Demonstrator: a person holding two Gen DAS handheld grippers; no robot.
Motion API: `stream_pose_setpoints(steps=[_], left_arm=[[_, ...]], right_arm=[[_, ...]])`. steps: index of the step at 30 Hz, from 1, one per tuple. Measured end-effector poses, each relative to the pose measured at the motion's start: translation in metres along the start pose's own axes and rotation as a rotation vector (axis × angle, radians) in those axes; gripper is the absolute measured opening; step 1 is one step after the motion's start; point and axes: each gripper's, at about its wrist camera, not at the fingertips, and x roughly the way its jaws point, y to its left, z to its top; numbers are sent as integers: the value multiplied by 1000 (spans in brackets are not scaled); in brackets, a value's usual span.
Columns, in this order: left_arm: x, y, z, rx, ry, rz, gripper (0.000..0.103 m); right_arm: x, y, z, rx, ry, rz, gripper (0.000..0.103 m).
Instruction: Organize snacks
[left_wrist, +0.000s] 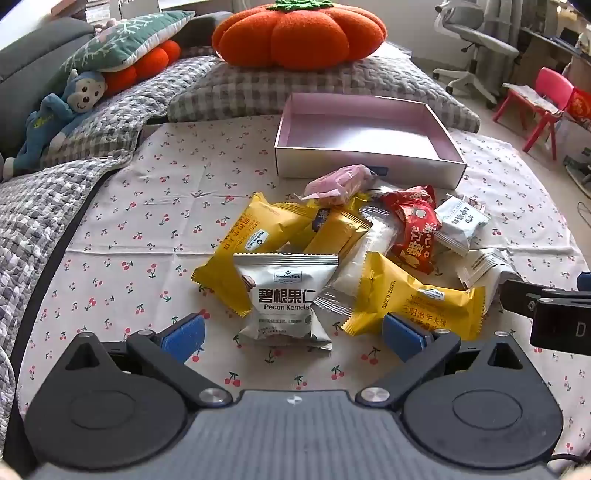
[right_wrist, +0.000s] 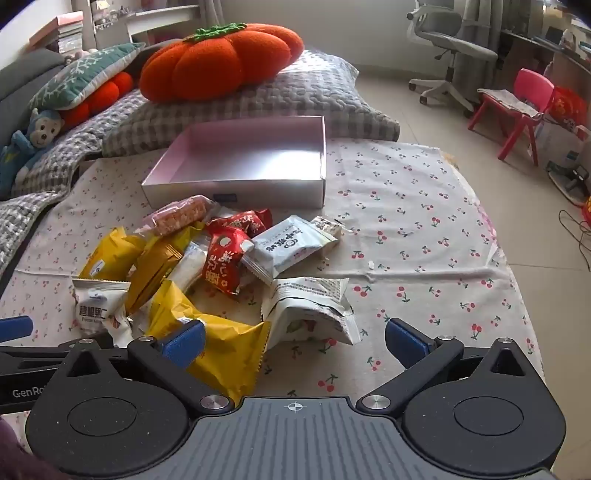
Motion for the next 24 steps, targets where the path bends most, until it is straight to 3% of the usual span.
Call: stream_pose_setpoints(steps=[24], left_arm=[[2, -2, -2, 11, 9, 1, 103]], right_arm=[[1, 6, -3, -25, 8, 3, 103]])
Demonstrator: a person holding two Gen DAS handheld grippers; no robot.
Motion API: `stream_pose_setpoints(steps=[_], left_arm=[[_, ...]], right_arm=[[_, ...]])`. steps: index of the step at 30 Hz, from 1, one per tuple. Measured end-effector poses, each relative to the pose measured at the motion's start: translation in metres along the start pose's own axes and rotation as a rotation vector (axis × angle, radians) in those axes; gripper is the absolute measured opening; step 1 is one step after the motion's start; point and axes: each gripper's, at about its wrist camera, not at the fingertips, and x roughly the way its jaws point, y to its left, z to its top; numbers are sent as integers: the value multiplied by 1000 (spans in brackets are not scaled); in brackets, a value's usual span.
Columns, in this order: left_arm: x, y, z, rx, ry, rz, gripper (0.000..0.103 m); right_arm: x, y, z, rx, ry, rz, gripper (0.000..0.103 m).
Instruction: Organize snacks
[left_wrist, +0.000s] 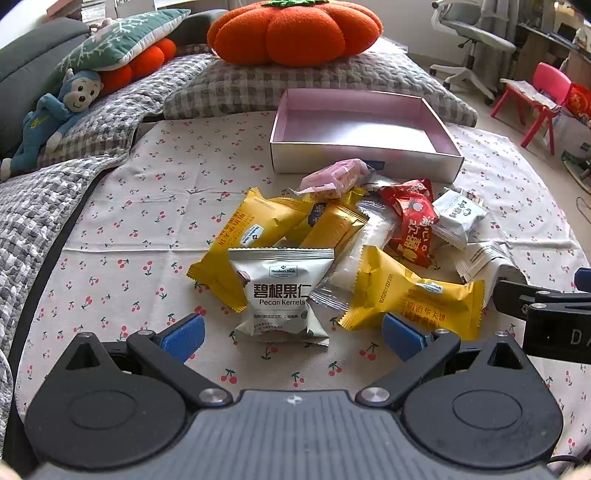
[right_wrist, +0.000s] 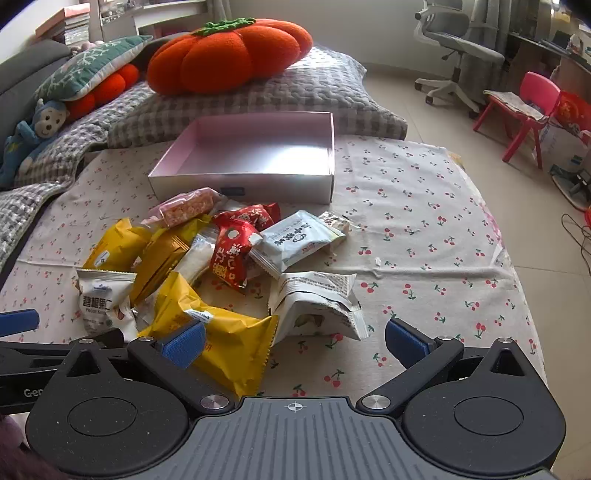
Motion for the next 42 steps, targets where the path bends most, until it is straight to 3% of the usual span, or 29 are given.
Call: stream_pose_setpoints(steps=[42], left_arm=[[0, 0, 0, 0, -1, 0, 103]], right_arm=[[-2, 3, -1, -7, 0, 1, 103]])
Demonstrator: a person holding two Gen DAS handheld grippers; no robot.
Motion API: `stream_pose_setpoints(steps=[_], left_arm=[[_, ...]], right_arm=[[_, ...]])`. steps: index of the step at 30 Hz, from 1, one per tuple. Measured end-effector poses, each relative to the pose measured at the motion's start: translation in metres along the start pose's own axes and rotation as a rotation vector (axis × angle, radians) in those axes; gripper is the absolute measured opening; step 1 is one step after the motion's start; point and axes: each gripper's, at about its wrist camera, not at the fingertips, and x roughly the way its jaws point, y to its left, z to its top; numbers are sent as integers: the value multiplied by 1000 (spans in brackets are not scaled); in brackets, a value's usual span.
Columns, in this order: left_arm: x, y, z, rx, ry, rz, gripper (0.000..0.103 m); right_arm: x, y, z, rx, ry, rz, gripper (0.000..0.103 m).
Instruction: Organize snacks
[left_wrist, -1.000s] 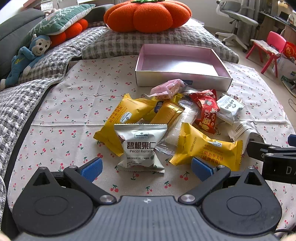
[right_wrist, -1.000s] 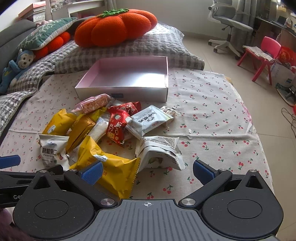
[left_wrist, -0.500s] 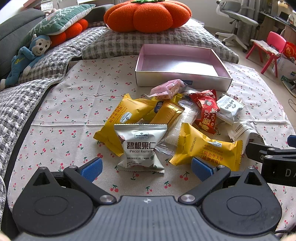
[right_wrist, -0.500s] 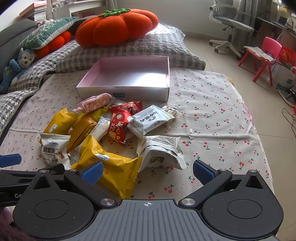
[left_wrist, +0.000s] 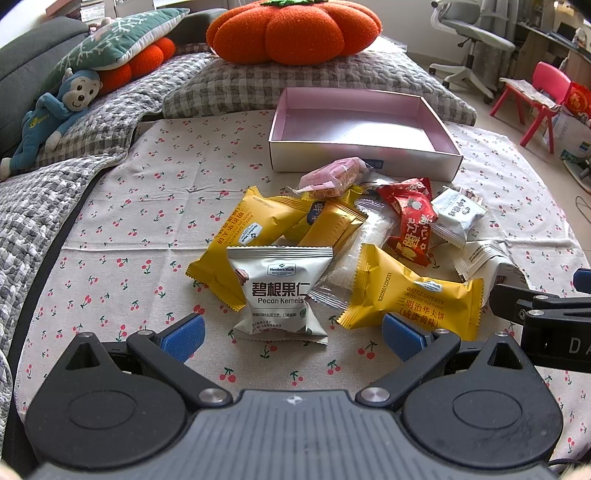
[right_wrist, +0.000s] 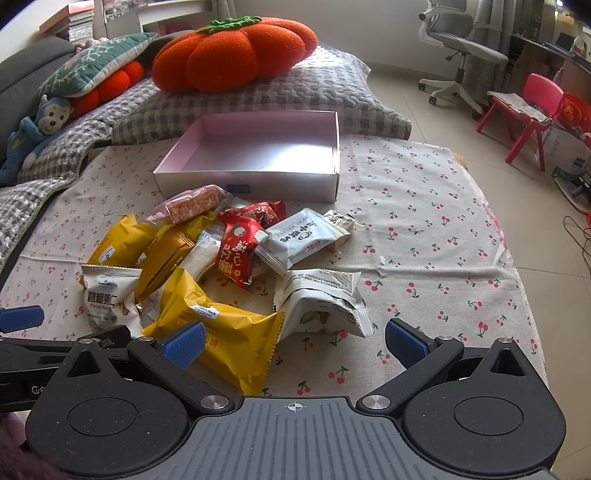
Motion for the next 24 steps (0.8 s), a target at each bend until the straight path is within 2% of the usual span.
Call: stream_pose_setpoints(steps=[24], left_arm=[[-1, 0, 0, 0, 1, -1, 103]], right_arm=[[0, 2, -1, 1, -2, -3, 103]])
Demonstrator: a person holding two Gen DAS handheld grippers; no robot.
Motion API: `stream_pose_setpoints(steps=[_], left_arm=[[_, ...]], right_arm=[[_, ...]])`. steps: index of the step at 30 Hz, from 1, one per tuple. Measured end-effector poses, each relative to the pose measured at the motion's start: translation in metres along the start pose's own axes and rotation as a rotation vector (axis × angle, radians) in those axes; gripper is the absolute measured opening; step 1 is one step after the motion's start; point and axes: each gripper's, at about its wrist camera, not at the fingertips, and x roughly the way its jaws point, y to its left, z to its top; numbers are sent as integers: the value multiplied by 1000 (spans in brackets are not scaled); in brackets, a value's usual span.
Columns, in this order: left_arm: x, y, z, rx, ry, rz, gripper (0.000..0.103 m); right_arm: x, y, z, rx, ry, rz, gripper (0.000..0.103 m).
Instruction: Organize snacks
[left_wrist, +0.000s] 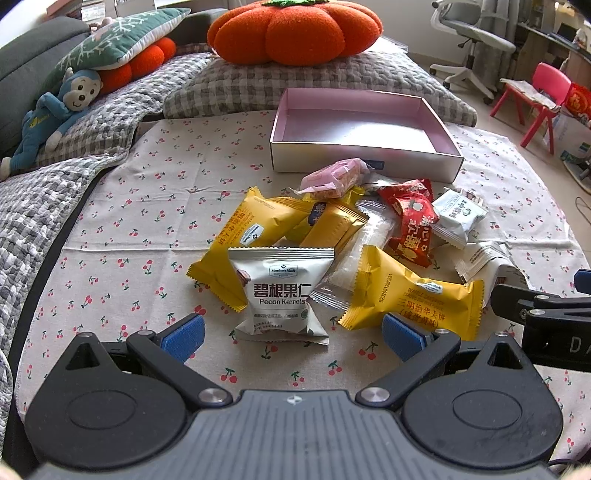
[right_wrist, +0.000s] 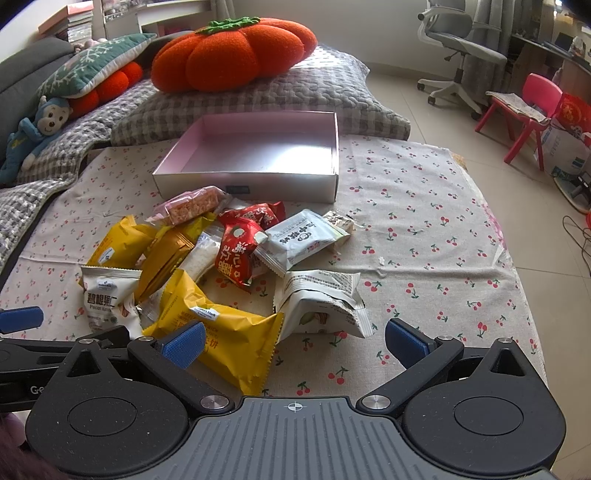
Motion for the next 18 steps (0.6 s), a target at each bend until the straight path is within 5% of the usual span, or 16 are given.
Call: stream_pose_setpoints(steps=[18], left_arm=[[9, 20, 34, 80, -61, 44, 103]], right_arm=[[15, -29, 38, 48, 98, 3, 103]])
